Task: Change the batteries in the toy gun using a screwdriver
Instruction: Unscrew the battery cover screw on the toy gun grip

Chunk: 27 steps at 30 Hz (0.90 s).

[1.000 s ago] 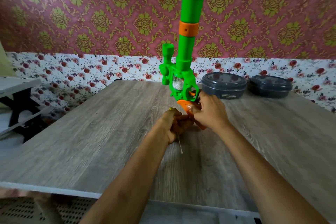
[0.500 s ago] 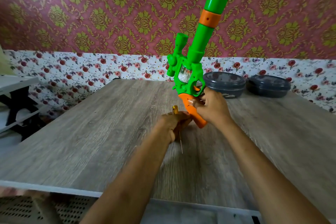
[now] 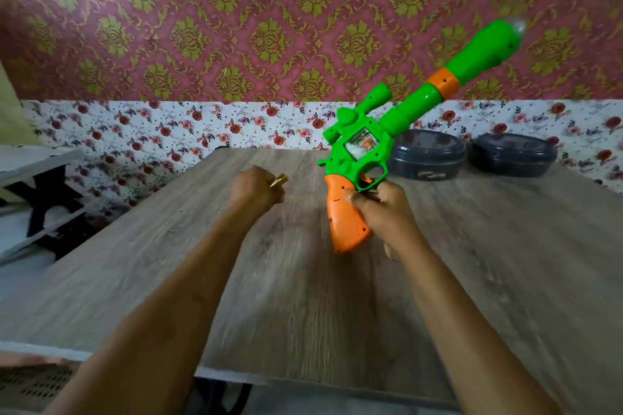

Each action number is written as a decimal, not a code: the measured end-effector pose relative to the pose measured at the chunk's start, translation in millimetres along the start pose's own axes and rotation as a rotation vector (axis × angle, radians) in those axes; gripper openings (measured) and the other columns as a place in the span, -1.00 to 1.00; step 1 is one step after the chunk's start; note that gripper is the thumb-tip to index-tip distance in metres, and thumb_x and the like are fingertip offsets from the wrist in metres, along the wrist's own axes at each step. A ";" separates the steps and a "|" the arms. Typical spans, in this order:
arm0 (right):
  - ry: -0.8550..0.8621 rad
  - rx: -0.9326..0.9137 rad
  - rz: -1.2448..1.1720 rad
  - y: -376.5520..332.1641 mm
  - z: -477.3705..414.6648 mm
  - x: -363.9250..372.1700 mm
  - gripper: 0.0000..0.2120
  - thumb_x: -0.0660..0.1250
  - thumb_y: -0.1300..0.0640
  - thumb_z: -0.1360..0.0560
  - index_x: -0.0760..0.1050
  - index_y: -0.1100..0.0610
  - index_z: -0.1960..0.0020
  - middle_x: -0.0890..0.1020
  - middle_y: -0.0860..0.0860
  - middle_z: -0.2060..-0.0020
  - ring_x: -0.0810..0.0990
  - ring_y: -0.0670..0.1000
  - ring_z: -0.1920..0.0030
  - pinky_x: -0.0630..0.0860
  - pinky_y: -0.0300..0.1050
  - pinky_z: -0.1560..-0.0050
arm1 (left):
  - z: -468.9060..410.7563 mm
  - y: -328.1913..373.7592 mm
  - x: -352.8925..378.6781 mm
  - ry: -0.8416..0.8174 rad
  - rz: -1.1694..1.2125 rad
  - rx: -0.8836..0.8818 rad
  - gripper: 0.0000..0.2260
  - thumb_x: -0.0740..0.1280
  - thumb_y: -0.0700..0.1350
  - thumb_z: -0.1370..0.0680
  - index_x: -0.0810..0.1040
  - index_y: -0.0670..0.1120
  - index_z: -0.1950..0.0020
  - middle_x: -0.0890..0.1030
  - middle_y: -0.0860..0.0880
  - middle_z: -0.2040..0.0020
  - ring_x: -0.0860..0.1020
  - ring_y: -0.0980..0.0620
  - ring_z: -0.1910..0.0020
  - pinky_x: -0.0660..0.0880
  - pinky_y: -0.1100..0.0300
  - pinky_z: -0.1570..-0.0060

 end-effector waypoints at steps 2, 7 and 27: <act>-0.014 0.034 -0.098 -0.8 3.8 4.6 -0.77 0.44 0.10 -0.36 0.56 0.17 0.03 0.65 0.13 0.12 0.59 0.06 0.13 0.54 0.04 0.00 | -1.1 -7.0 -0.6 0.007 -0.040 0.068 -0.91 0.44 -0.20 -0.46 0.66 -0.16 0.05 0.63 -0.06 0.14 0.59 0.02 0.14 0.53 0.14 0.14; -0.048 0.110 -0.192 12.8 0.8 4.9 -0.82 0.39 0.18 -0.43 0.55 0.23 0.00 0.62 0.09 0.18 0.54 0.01 0.18 0.47 -0.06 0.04 | -5.8 -41.6 2.1 0.065 -0.099 0.101 -0.90 0.37 -0.20 -0.52 0.64 -0.10 0.00 0.65 -0.06 0.05 0.61 -0.02 0.06 0.57 0.08 -0.03; -0.082 0.169 -0.240 10.5 4.1 1.1 -0.83 0.38 0.16 -0.45 0.52 0.14 -0.02 0.61 0.05 0.11 0.56 0.03 0.07 0.49 -0.02 -0.08 | -8.4 -51.1 -3.8 0.030 -0.196 0.164 -0.86 0.38 -0.24 -0.50 0.66 -0.13 -0.04 0.66 -0.09 -0.01 0.53 0.05 0.07 0.41 0.24 0.10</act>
Point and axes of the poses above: each hand's wrist, its own z-axis away from the middle knuckle, its own x-axis out of the palm, y = z × x, the point moved 1 cm from there along -z, towards the middle knuckle
